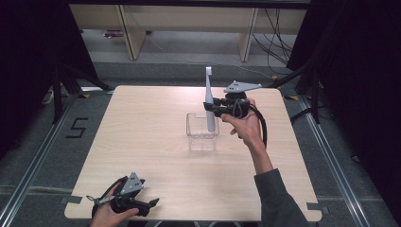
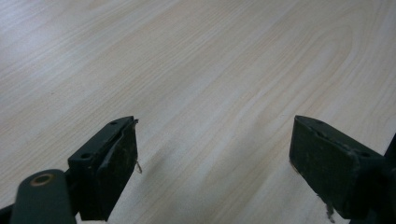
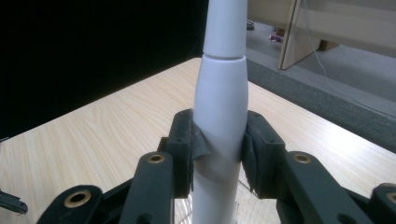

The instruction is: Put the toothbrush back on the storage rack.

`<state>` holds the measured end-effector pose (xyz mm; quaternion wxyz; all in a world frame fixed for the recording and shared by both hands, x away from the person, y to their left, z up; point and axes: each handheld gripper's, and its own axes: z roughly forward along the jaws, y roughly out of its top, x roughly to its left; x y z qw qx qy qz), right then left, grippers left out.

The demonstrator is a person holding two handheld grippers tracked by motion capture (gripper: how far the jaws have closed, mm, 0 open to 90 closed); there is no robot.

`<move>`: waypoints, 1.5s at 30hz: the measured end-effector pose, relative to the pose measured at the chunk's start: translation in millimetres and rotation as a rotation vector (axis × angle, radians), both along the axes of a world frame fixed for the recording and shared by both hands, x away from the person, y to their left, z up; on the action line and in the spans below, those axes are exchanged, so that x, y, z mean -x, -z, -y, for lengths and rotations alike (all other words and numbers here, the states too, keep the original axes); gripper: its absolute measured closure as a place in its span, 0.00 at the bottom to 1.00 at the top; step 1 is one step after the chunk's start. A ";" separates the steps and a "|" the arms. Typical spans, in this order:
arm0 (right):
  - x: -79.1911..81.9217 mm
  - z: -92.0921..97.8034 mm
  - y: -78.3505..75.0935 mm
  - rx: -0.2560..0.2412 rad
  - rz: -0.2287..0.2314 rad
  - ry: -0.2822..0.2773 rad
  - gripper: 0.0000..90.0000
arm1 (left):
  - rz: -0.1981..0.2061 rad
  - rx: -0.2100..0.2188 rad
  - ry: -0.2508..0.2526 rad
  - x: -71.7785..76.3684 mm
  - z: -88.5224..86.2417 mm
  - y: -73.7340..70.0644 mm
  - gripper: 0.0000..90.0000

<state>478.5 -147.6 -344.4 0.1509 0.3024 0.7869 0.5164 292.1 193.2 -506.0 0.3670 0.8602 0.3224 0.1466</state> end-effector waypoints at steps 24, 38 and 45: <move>-16.5 -17.4 37.0 0.103 -0.055 0.002 0.74 | 0.003 0.001 0.004 0.2 0.1 -0.4 0.17; -17.9 -26.1 58.2 0.179 -0.106 0.007 0.74 | 0.004 0.013 -0.002 0.7 0.0 -0.8 0.17; -17.1 -30.6 63.6 0.197 -0.124 0.020 0.74 | 0.006 0.008 -0.001 0.7 -0.2 -1.3 0.17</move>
